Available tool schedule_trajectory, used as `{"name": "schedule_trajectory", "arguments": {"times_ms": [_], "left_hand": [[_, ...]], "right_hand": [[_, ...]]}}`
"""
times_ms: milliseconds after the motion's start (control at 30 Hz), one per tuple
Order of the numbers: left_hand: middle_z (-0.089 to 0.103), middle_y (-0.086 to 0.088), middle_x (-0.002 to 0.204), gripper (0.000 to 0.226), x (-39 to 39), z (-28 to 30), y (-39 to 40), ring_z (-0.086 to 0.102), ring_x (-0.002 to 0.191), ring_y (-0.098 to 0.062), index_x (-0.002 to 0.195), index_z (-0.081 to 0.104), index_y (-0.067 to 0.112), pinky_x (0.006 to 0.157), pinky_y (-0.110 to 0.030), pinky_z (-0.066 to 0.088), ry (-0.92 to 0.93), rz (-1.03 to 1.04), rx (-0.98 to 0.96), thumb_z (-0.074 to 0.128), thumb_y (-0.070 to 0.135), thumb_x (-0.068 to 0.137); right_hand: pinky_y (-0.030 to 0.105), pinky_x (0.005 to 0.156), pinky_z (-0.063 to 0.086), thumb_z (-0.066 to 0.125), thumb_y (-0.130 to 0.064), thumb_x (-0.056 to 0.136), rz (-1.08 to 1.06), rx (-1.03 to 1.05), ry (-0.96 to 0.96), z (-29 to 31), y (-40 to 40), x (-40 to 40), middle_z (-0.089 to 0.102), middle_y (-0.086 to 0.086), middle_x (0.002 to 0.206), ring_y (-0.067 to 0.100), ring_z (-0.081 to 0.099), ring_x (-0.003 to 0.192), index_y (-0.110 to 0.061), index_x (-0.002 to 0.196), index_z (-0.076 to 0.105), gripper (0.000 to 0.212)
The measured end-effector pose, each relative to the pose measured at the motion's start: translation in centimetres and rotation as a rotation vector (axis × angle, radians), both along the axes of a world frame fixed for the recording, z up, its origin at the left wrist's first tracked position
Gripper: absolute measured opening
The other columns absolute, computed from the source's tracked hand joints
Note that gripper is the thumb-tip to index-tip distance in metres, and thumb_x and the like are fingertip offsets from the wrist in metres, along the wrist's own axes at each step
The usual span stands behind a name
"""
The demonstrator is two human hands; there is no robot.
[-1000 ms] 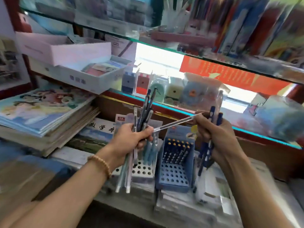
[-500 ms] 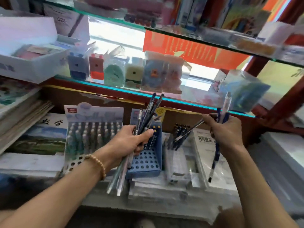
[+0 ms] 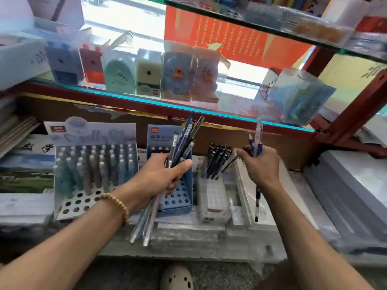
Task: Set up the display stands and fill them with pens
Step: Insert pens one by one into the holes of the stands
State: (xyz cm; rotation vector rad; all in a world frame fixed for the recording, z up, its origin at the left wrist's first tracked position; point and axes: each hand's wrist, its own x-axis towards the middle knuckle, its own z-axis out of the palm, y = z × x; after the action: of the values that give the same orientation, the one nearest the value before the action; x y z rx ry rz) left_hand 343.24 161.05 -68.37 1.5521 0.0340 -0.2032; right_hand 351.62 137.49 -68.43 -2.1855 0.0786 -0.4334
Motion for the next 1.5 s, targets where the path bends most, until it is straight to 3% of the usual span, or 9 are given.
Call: {"name": "schedule_trajectory", "arguments": {"times_ms": [200,433,633,700,767,867,967,1267,1500], "left_hand": [[0.043,-0.003,0.06,0.014,0.3,-0.3,-0.5,0.039,0.045,-0.01,0.088,0.058,0.012,0.042,-0.019,0.037,-0.001,-0.02,0.029,0.063,0.024,0.095],[0.042,-0.003,0.06,0.009,0.6,-0.2,-0.8,0.038,0.046,-0.01,0.094,0.06,0.013,0.045,-0.021,0.035,0.02,-0.03,0.029,0.062,0.022,0.096],[0.044,0.001,0.058,0.008,0.4,-0.5,-1.1,0.039,0.047,-0.01,0.094,0.061,0.014,0.047,-0.022,0.037,0.041,-0.015,0.011,0.063,0.021,0.095],[0.045,0.005,0.054,0.007,0.2,-0.6,-1.4,0.04,0.047,-0.009,0.091,0.062,0.015,0.046,-0.021,0.038,0.031,-0.009,0.01,0.065,0.022,0.094],[0.05,0.004,0.056,0.008,0.1,-0.5,-1.5,0.041,0.047,-0.008,0.088,0.065,0.015,0.047,-0.021,0.039,0.012,0.001,0.023,0.067,0.022,0.092],[0.065,-0.003,0.067,0.007,-0.3,-0.3,-1.7,0.043,0.049,-0.009,0.089,0.066,0.013,0.047,-0.021,0.039,-0.008,0.0,-0.004,0.068,0.019,0.091],[0.073,-0.01,0.081,0.008,-1.1,-0.4,-2.3,0.047,0.049,-0.006,0.088,0.067,0.01,0.047,-0.02,0.041,-0.008,0.003,-0.036,0.07,0.018,0.089],[0.074,-0.011,0.081,0.008,-2.6,-0.2,-2.2,0.043,0.047,-0.008,0.097,0.067,0.007,0.043,-0.018,0.037,0.1,-0.072,-0.163,0.068,0.01,0.09],[0.07,-0.012,0.075,0.006,-2.4,-0.1,0.3,0.044,0.044,-0.008,0.095,0.067,0.002,0.041,-0.018,0.037,0.082,-0.073,-0.108,0.067,0.006,0.09]], "right_hand": [[0.022,0.055,0.036,0.075,-0.024,0.087,0.038,-0.139,0.011,0.4,0.6,0.0,0.058,-0.003,0.066,0.008,0.051,0.058,-0.012,0.073,0.064,0.022],[0.03,0.059,0.041,0.079,-0.018,0.084,0.116,-0.095,0.242,-1.0,1.0,0.4,0.053,0.0,0.064,0.015,0.049,0.06,-0.018,0.062,0.053,0.034],[0.031,0.058,0.042,0.079,-0.017,0.083,0.128,0.018,0.329,-0.9,0.1,0.4,0.056,0.0,0.068,0.012,0.049,0.058,-0.013,0.075,0.063,0.018],[0.027,0.058,0.042,0.074,-0.016,0.087,0.082,0.165,0.271,-0.1,-0.4,0.0,0.056,0.0,0.07,0.01,0.049,0.058,-0.013,0.081,0.064,0.013],[0.023,0.051,0.04,0.067,-0.015,0.093,0.036,0.507,0.213,1.0,-0.6,-0.3,0.051,0.001,0.069,0.008,0.044,0.052,-0.013,0.085,0.059,0.012],[0.016,0.041,0.032,0.058,-0.016,0.098,0.163,1.057,0.157,2.2,0.3,-0.8,0.048,-0.001,0.065,0.003,0.036,0.044,-0.012,0.087,0.051,0.014],[0.014,0.04,0.032,0.056,-0.021,0.096,0.286,1.305,0.126,2.4,2.4,-1.3,0.05,-0.001,0.068,0.003,0.035,0.043,-0.012,0.088,0.05,0.013],[0.017,0.041,0.037,0.054,-0.022,0.099,0.272,1.429,0.028,3.1,4.8,-1.0,0.05,0.0,0.068,0.004,0.038,0.043,-0.012,0.087,0.049,0.017],[0.015,0.038,0.033,0.044,-0.024,0.106,0.021,1.487,-0.045,4.0,1.0,0.5,0.041,-0.006,0.059,0.003,0.035,0.037,-0.016,0.081,0.048,0.026]]}}
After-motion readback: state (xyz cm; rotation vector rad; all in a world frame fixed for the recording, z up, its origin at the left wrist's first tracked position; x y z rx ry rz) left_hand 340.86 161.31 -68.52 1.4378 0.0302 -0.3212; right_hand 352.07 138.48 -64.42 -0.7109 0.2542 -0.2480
